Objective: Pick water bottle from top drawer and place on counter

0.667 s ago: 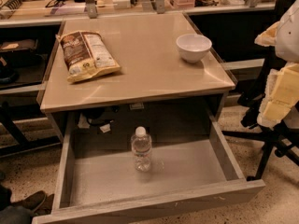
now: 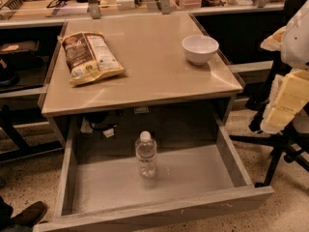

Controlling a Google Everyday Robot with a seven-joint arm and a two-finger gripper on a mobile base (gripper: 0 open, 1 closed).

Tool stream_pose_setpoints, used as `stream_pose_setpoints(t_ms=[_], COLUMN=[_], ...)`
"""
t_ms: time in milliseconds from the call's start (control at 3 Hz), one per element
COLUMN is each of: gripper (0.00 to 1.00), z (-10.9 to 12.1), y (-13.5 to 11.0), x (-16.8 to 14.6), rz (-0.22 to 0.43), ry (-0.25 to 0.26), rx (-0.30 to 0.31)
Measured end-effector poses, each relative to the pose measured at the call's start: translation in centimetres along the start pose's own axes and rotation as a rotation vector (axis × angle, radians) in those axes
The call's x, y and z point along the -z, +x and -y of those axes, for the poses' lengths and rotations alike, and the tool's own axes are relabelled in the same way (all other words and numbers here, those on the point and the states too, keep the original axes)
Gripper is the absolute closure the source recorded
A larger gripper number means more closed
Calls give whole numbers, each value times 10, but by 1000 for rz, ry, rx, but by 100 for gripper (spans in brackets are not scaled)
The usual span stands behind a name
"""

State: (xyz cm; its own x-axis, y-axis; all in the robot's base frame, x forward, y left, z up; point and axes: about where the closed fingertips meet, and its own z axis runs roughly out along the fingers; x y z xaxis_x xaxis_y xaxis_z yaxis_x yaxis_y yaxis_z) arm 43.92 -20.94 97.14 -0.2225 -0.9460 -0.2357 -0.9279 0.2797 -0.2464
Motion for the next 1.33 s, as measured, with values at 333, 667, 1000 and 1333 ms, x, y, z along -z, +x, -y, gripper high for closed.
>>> stream_pose_setpoints(t_ms=[333, 667, 1000, 1333], gripper=[0, 0, 0, 0], z=[-9, -20, -37, -37], y=[-10, -17, -21, -21], x=[-27, -60, -97, -98], rz=[58, 101, 95, 94], ry=[-49, -124, -230, -233], rx=[-32, -56, -76, -77])
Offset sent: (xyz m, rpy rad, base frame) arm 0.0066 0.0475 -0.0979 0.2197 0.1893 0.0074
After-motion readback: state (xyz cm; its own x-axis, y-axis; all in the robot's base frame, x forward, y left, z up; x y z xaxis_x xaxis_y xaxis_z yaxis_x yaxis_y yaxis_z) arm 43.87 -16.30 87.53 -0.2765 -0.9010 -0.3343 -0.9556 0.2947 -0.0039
